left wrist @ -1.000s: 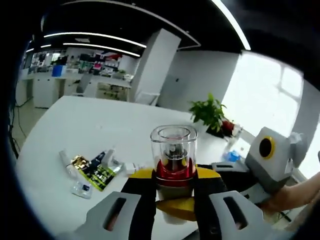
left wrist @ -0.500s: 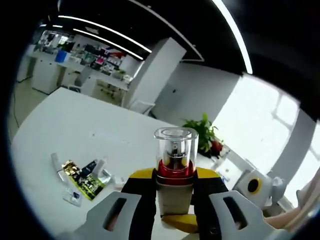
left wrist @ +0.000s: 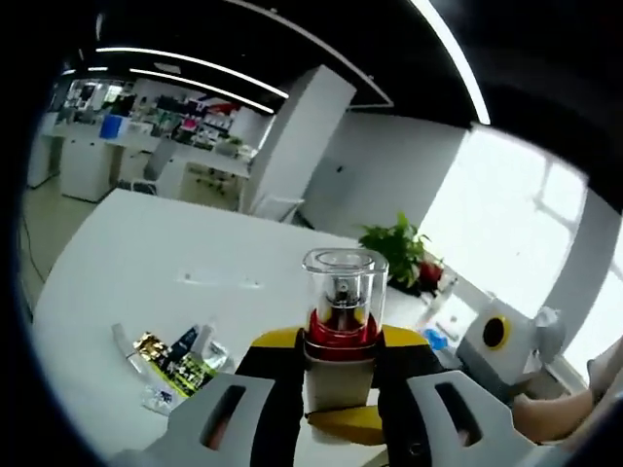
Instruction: Arrange the skincare products in the storage area until every visible bottle or jar stands upright without overlapping.
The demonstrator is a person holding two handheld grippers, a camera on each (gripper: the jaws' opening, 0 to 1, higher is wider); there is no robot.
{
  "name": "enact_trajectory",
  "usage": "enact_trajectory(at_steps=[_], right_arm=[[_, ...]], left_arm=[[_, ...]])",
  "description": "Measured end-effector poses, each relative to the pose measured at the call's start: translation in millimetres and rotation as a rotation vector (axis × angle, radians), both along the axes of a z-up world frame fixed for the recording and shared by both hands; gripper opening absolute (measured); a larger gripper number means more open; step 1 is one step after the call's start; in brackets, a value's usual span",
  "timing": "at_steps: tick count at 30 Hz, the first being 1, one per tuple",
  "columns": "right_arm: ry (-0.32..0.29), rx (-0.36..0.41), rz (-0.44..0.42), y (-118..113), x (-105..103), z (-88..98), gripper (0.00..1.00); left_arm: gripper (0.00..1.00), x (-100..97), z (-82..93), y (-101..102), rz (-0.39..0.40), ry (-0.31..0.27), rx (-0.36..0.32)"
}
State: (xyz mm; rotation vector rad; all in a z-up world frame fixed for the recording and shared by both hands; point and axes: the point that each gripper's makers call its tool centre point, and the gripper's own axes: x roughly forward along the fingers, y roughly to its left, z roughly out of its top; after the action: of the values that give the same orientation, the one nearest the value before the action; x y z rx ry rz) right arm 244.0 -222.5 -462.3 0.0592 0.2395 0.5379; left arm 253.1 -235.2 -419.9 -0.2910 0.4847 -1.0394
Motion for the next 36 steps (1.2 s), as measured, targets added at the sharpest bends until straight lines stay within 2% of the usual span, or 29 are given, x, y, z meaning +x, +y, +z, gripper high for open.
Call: enact_trajectory(at_steps=[3, 8, 10, 12, 15, 19, 22, 26, 28, 30, 34, 36], right_arm=[[0.01, 0.063, 0.058, -1.4, -6.3, -0.8, 0.27], [0.073, 0.319, 0.187, 3.3, -24.0, 4.1, 0.26], [0.084, 0.396, 0.217, 3.5, -28.5, 7.7, 0.26], [0.092, 0.466, 0.268, 7.2, -35.8, 13.5, 0.26], [0.094, 0.519, 0.32, 12.0, -43.5, 19.4, 0.26], [0.095, 0.575, 0.378, 18.3, -51.6, 25.4, 0.26], [0.088, 0.613, 0.395, 21.7, -55.1, 26.4, 0.26], [0.09, 0.73, 0.408, 22.2, -57.7, 31.3, 0.26], [0.084, 0.741, 0.427, 23.2, -60.6, 32.3, 0.26], [0.081, 0.728, 0.443, 25.4, -62.6, 33.6, 0.26], [0.087, 0.621, 0.467, 27.6, -63.0, 27.4, 0.26], [0.069, 0.53, 0.47, 25.1, -60.9, 22.5, 0.27]], left_arm=[[0.25, -6.8, 0.5, -0.3, -0.039, 0.008, -0.03], [0.28, -18.9, 6.1, -3.9, -0.169, 0.05, -0.104], [0.28, -20.9, 12.2, -3.2, -0.209, 0.106, -0.158], [0.28, -22.5, 17.8, -1.5, -0.253, 0.111, -0.182], [0.28, -26.4, 23.0, 0.7, -0.307, 0.086, -0.182], [0.3, -33.5, 24.2, 1.6, -0.353, 0.085, -0.191], [0.33, -40.6, 18.8, 1.4, -0.381, 0.075, -0.182], [0.33, -50.4, 10.4, 1.1, -0.418, 0.079, -0.178], [0.31, -52.9, 14.2, 1.5, -0.433, 0.084, -0.208], [0.3, -54.6, 15.6, 0.5, -0.441, 0.09, -0.204], [0.29, -56.6, 11.8, -1.4, -0.458, 0.073, -0.157], [0.29, -56.0, 7.2, -1.4, -0.465, 0.061, -0.132]])
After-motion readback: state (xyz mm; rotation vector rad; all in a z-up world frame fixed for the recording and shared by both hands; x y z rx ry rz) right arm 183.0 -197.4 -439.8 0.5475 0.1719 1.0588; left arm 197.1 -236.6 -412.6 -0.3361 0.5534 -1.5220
